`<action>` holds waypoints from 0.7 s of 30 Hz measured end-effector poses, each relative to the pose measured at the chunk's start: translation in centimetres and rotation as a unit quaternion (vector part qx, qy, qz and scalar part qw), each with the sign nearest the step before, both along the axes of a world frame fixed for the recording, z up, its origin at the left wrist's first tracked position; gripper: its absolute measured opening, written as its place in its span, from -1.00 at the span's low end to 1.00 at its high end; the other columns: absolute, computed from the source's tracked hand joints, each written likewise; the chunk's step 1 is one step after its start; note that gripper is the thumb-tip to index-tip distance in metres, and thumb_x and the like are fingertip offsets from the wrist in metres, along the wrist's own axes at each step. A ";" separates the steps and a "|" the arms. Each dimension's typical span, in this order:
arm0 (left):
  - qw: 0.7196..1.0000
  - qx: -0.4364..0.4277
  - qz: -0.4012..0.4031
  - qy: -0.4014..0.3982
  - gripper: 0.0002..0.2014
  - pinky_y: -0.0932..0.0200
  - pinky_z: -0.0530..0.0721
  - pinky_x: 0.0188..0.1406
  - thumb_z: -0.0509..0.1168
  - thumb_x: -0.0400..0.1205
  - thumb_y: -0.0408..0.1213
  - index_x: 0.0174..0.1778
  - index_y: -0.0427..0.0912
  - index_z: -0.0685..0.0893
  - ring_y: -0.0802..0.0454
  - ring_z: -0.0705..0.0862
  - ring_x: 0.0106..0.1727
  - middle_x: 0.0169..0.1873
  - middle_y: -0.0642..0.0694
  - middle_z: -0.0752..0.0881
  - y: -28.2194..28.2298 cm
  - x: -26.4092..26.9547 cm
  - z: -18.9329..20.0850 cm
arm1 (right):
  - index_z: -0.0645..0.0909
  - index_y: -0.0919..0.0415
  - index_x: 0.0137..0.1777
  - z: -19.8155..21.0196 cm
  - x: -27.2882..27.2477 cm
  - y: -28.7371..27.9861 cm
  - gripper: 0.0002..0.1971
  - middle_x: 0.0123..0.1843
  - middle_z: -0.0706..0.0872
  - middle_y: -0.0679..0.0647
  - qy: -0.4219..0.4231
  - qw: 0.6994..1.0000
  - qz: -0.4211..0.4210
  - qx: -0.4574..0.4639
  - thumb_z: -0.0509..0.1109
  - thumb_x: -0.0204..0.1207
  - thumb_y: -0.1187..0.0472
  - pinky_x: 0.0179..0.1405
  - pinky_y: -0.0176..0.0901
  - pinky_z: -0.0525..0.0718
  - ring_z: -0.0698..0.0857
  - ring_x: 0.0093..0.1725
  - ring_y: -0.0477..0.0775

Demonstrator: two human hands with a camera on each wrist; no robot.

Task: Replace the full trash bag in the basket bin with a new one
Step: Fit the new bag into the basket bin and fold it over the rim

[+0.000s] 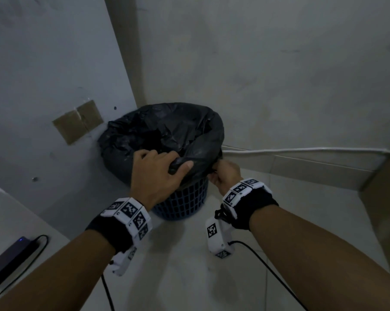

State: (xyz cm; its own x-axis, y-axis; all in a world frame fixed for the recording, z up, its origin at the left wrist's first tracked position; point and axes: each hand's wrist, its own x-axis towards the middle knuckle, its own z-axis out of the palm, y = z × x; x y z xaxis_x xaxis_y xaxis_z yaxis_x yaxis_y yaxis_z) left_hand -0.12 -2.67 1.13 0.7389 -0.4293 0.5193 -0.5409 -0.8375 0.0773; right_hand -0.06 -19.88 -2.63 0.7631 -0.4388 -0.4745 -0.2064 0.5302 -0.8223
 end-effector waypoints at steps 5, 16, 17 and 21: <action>0.998 0.004 -0.050 -0.039 -0.54 -0.14 0.28 0.33 0.02 0.65 0.21 -0.24 0.02 0.69 -0.02 0.61 -0.13 -0.38 0.08 0.69 3.1 1.2 -0.2 | 0.52 0.35 -0.26 0.2 -0.4 -0.2 -0.84 -0.33 0.54 0.14 -0.031 0.999 0.016 0.014 0.19 0.48 0.53 -0.60 -0.27 0.54 0.49 -0.45 0.06; 0.989 -0.042 -0.108 -0.089 -0.64 -0.30 0.25 0.46 0.05 0.64 -0.25 0.31 -0.10 0.58 -0.08 0.59 0.25 0.26 -0.08 0.64 2.5 -1.9 -1.3 | 0.50 0.30 -0.27 0.1 -0.6 -0.5 -0.81 -0.30 0.53 0.14 0.016 0.996 0.085 0.019 0.23 0.55 0.50 -0.63 -0.31 0.61 0.53 -0.37 0.03; 0.991 -0.031 -0.102 -0.078 -0.62 -0.30 0.25 0.46 0.05 0.66 -0.21 0.37 -0.08 0.54 -0.07 0.59 0.27 0.31 -0.07 0.62 2.2 -2.2 -1.4 | 0.52 0.30 -0.23 0.1 -0.6 -0.4 -0.84 -0.23 0.55 0.15 0.017 0.996 0.083 0.019 0.23 0.55 0.49 -0.56 -0.25 0.65 0.55 -0.31 0.05; 0.993 0.050 -0.057 -0.086 -0.59 -0.24 0.30 0.37 0.19 0.61 -0.26 0.41 -0.02 0.47 -0.13 0.62 0.16 0.15 -0.06 0.67 2.6 -1.5 -2.4 | 0.52 0.26 -0.26 0.3 -0.4 -0.5 -0.79 -0.26 0.56 0.14 0.007 0.997 0.078 -0.003 0.21 0.56 0.49 -0.49 -0.22 0.60 0.52 -0.34 0.05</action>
